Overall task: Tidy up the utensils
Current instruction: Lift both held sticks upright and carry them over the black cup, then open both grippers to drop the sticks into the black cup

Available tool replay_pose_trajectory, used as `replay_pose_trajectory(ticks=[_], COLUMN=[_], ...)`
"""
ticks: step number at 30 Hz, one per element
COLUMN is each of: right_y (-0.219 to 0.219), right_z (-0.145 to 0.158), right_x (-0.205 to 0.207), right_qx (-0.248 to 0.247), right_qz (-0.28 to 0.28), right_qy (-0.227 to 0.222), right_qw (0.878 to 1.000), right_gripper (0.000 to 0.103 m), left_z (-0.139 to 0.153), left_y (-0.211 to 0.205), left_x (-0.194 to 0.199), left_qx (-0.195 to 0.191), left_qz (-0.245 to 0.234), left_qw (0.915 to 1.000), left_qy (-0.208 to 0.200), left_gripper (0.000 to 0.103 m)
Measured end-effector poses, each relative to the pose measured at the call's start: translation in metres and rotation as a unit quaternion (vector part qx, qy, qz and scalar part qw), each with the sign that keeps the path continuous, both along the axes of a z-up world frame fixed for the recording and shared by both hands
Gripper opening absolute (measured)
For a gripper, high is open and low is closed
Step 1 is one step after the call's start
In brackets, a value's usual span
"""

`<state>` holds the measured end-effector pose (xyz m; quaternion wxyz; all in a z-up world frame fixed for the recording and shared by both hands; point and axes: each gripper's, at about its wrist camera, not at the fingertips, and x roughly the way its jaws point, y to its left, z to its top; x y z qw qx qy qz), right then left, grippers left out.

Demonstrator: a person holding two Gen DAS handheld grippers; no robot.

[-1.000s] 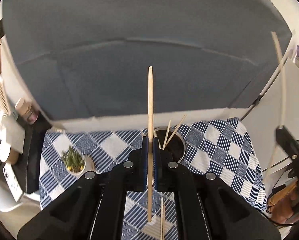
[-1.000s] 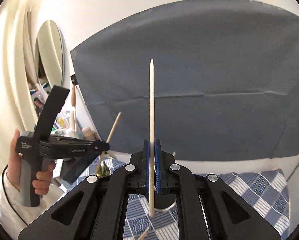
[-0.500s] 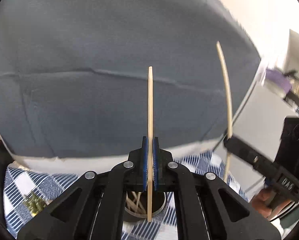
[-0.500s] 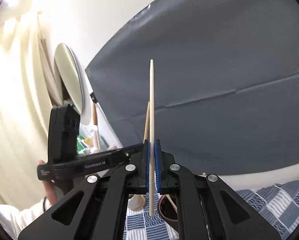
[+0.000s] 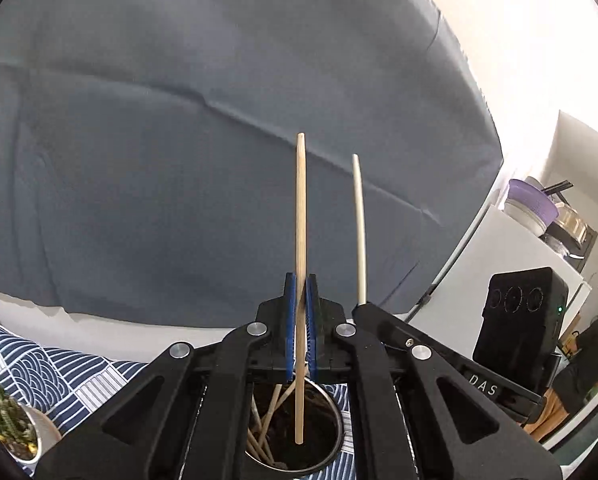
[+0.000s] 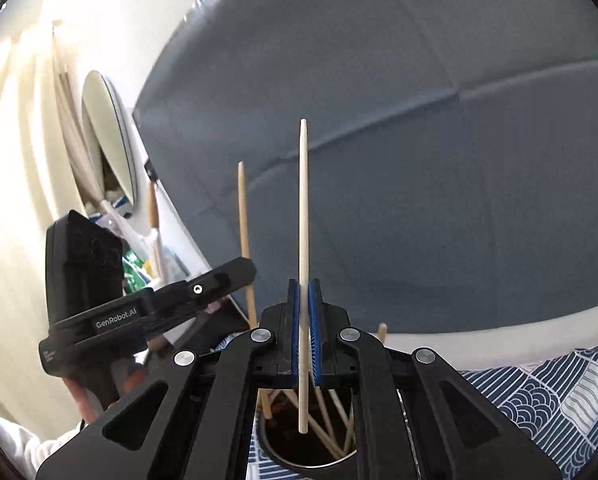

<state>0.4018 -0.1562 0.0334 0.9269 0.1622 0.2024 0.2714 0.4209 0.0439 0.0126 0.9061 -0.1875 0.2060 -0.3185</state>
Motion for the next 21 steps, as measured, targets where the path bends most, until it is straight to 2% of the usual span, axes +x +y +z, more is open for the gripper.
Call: replay_pose_trajectory(ticks=[4, 8, 13, 15, 17, 18, 19, 20, 21], right_y=[0.002, 0.006, 0.012, 0.008, 0.002, -0.010, -0.014, -0.017, -0.020], right_z=[-0.019, -0.037, -0.040, -0.036, -0.031, -0.031, -0.028, -0.024, -0.020], right_x=[0.005, 0.006, -0.005, -0.013, -0.023, -0.032, -0.037, -0.043, -0.048], right_qx=[-0.007, -0.010, -0.045, -0.043, -0.050, -0.052, -0.055, -0.059, -0.061], right_qz=[-0.005, -0.012, -0.019, -0.023, -0.033, -0.037, -0.044, -0.052, -0.057], right_qy=[0.021, 0.041, 0.053, 0.058, 0.056, 0.055, 0.052, 0.048, 0.047], right_qw=[1.000, 0.999, 0.997, 0.997, 0.997, 0.996, 0.996, 0.996, 0.995], right_gripper=[0.005, 0.005, 0.009, 0.009, 0.012, 0.016, 0.028, 0.036, 0.037], left_z=[-0.018, -0.036, -0.037, -0.030, -0.025, -0.021, -0.019, -0.015, -0.010], left_y=[-0.008, -0.021, -0.022, -0.020, -0.017, -0.017, -0.008, -0.012, -0.011], left_x=[0.001, 0.011, 0.006, 0.002, -0.003, -0.006, -0.012, -0.016, -0.022], left_qx=[0.003, 0.049, 0.054, 0.052, 0.049, 0.050, 0.053, 0.059, 0.066], left_qz=[-0.011, 0.000, -0.004, 0.000, 0.003, 0.006, 0.008, 0.010, 0.013], left_qw=[0.9999, 0.9979, 0.9973, 0.9972, 0.9976, 0.9977, 0.9977, 0.9975, 0.9972], left_qy=[0.011, 0.042, 0.050, 0.053, 0.048, 0.045, 0.042, 0.038, 0.033], left_gripper=[0.005, 0.005, 0.006, 0.012, 0.026, 0.028, 0.034, 0.038, 0.040])
